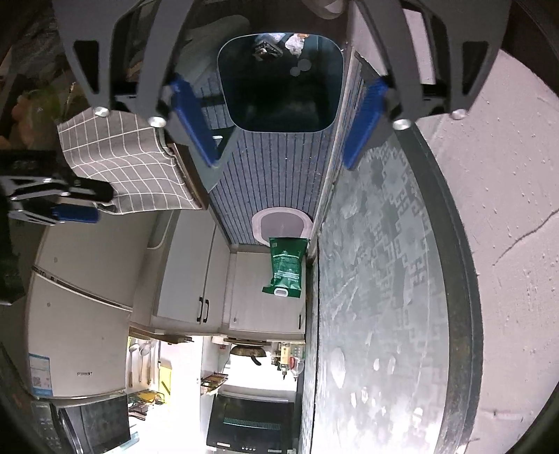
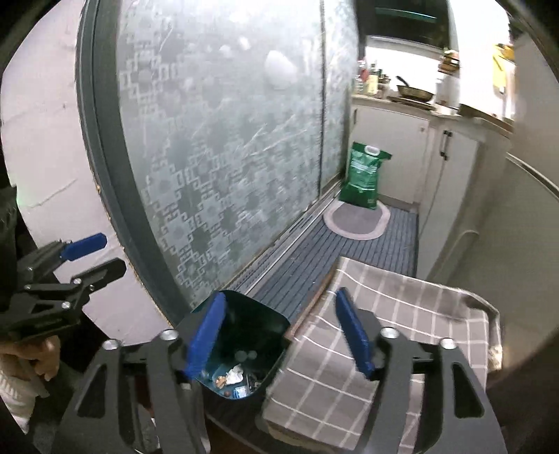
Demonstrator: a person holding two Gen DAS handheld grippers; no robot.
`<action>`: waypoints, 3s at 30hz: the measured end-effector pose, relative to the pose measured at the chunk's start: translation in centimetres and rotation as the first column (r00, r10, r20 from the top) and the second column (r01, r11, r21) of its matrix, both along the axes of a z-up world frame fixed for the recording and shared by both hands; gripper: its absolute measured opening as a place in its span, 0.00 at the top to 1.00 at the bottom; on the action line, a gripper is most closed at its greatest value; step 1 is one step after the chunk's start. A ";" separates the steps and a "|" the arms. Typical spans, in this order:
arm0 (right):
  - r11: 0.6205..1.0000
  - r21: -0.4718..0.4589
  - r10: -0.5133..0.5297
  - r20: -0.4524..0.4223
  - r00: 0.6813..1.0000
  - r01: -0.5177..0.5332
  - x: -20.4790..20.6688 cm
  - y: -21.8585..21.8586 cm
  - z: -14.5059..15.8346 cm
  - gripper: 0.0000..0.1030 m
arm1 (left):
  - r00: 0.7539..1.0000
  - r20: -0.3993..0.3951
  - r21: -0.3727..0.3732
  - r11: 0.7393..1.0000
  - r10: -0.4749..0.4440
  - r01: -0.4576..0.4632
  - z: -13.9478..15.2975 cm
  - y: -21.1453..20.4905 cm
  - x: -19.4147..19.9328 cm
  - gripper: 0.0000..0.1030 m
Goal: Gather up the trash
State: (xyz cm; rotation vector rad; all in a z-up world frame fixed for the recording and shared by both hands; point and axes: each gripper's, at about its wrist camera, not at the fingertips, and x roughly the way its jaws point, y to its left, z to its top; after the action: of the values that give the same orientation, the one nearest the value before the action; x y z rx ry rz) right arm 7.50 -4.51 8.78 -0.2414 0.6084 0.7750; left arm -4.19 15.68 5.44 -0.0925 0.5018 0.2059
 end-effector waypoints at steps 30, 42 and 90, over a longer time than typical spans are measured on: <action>0.991 0.032 -0.131 0.083 0.988 0.129 -0.8 -7.1 -1.3 0.03 | 1.000 -0.003 0.019 1.000 0.020 -0.019 -1.4 -3.7 0.7 0.03; 0.994 0.021 -0.113 0.070 0.991 0.112 -0.5 -6.9 -1.7 0.03 | 0.999 -0.003 0.004 0.999 0.040 -0.040 -1.6 -3.3 0.7 0.03; 0.994 0.016 -0.112 0.072 0.991 0.111 -0.6 -6.5 -1.8 0.03 | 0.999 -0.013 0.005 0.999 0.032 -0.032 -1.7 -3.6 0.8 0.03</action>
State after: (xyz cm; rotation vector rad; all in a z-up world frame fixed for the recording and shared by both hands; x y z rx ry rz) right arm 6.89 -11.03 6.95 -0.2220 0.5433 0.6595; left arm -3.37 12.09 3.70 -0.0950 0.5127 0.2394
